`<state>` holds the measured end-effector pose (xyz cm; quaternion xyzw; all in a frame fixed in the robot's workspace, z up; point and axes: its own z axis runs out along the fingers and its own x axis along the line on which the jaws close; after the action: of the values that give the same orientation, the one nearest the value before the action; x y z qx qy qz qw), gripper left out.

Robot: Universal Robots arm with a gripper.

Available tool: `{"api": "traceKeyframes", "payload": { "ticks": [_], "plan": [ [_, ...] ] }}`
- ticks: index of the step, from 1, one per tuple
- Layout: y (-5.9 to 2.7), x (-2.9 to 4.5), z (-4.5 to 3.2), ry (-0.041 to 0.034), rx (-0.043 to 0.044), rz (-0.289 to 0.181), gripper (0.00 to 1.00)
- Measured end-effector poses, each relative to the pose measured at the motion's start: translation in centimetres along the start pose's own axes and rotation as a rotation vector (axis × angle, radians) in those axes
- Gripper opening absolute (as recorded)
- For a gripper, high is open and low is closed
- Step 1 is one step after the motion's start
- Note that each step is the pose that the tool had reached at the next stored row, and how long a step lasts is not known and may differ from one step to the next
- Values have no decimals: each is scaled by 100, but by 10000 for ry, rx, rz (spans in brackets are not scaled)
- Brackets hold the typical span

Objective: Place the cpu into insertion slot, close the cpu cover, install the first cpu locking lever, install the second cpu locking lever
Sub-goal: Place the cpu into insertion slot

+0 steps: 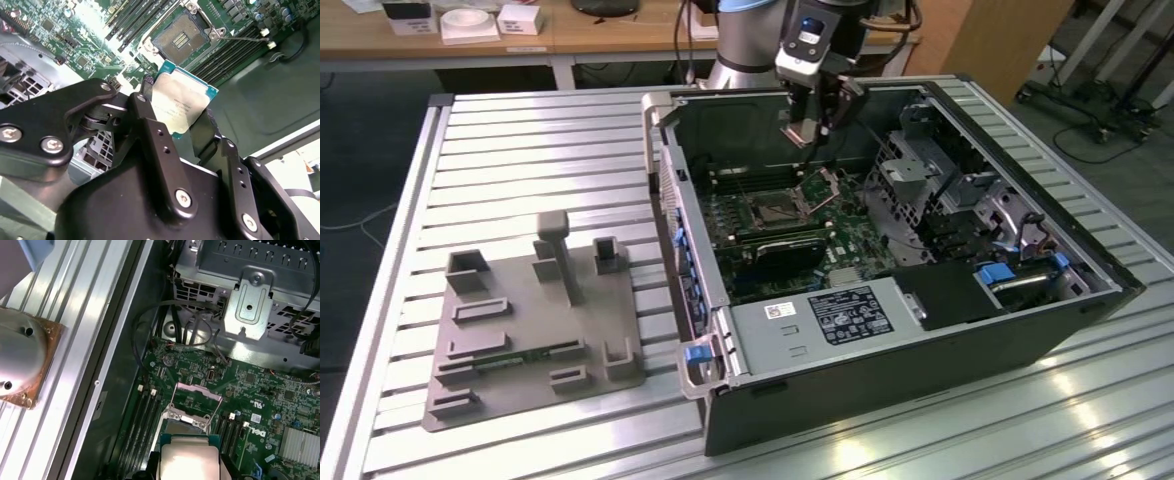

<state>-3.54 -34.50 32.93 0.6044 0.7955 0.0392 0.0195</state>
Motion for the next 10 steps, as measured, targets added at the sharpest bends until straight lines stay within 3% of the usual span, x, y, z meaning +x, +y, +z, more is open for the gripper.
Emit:
{"api": "traceKeyframes", "payload": {
  "ticks": [5,10],
  "plan": [
    [-5,4,74,-95,14,628,54],
    [-58,18,138,-139,31,779,54]
  ]
}}
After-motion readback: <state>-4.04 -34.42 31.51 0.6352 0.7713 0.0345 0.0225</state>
